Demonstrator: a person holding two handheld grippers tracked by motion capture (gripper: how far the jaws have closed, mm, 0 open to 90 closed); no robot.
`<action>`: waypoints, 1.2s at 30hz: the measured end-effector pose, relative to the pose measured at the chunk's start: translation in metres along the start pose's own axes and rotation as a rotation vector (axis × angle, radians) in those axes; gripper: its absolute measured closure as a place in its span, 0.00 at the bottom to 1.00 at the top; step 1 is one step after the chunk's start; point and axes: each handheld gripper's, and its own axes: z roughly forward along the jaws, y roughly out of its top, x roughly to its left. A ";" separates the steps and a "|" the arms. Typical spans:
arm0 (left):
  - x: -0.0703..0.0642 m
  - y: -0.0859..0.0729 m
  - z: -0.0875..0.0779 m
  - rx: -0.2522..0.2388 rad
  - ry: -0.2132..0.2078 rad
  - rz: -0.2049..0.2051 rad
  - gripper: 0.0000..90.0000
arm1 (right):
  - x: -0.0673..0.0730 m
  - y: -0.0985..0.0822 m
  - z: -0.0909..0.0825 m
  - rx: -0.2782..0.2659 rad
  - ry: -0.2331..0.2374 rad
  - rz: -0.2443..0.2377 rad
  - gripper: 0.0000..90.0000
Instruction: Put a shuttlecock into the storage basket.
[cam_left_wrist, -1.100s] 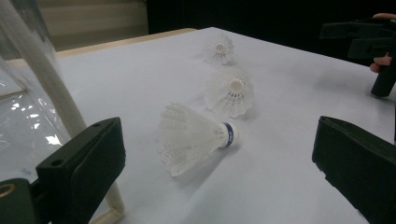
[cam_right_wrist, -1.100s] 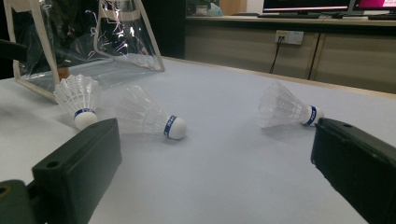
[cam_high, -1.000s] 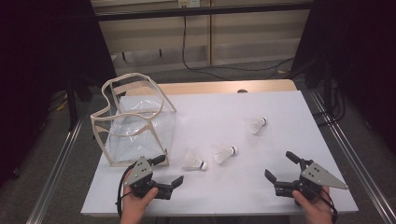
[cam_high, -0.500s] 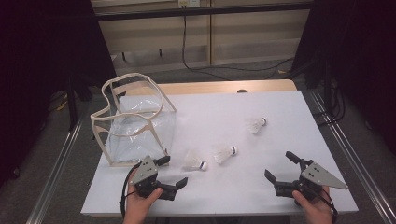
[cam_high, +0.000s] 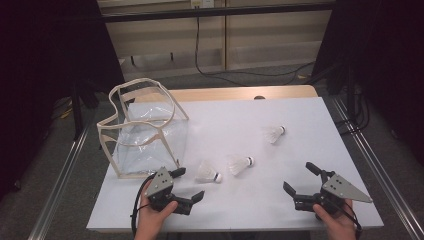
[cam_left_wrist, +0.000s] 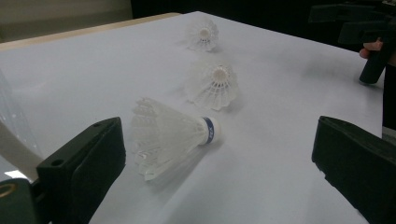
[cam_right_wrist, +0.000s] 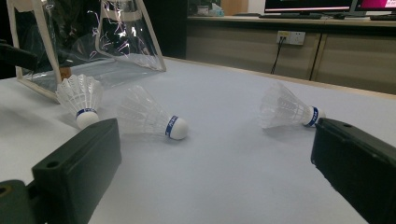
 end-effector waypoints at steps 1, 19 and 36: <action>-0.001 0.000 0.001 -0.001 -0.004 -0.004 0.03 | 0.000 0.000 0.000 0.000 0.000 0.001 0.02; 0.003 0.001 0.016 0.058 0.009 -0.040 0.03 | 0.000 0.000 0.000 0.001 0.001 0.000 0.02; 0.001 0.005 0.031 0.134 0.022 -0.074 0.04 | 0.000 0.000 0.000 -0.001 0.001 0.000 0.02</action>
